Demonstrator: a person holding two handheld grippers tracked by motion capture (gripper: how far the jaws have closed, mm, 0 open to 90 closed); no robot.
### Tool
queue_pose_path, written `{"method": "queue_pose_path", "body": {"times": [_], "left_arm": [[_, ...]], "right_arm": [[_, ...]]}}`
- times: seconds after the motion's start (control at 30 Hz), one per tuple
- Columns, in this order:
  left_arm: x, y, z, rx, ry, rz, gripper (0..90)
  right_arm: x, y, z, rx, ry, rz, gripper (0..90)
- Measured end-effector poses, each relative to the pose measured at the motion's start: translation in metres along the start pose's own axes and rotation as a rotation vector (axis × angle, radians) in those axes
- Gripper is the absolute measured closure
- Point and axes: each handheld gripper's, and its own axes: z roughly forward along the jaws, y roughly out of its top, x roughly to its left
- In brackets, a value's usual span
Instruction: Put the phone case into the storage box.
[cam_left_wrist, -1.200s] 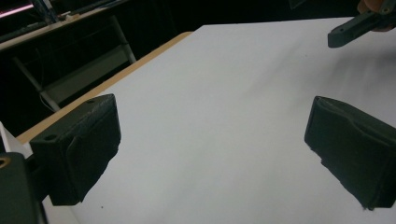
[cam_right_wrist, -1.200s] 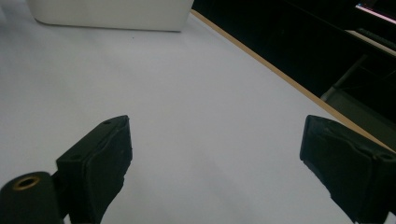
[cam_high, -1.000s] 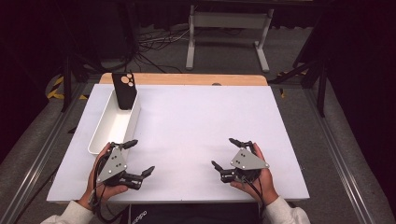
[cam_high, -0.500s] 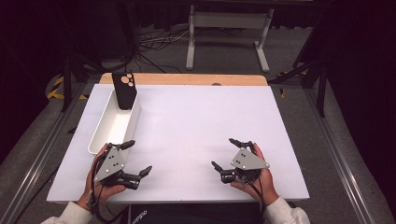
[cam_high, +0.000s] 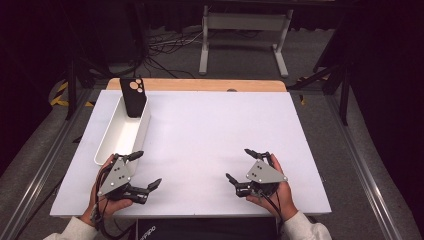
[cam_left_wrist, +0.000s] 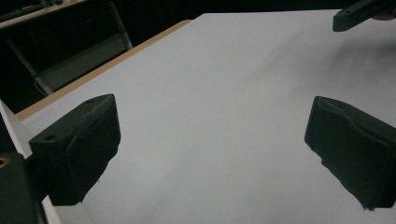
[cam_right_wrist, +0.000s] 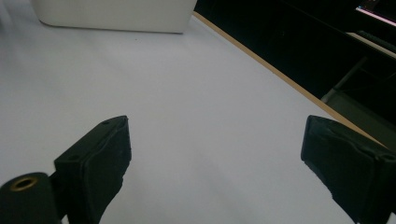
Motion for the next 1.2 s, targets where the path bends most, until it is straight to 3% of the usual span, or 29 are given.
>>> {"method": "queue_pose_path", "body": {"times": [1.2], "left_arm": [[0.0001,0.0001,0.0082,0.026,-0.039,0.002,5.1]], "right_arm": [[-0.0055,-0.0036,0.0008,0.005,-0.003,0.017,9.1]]}}
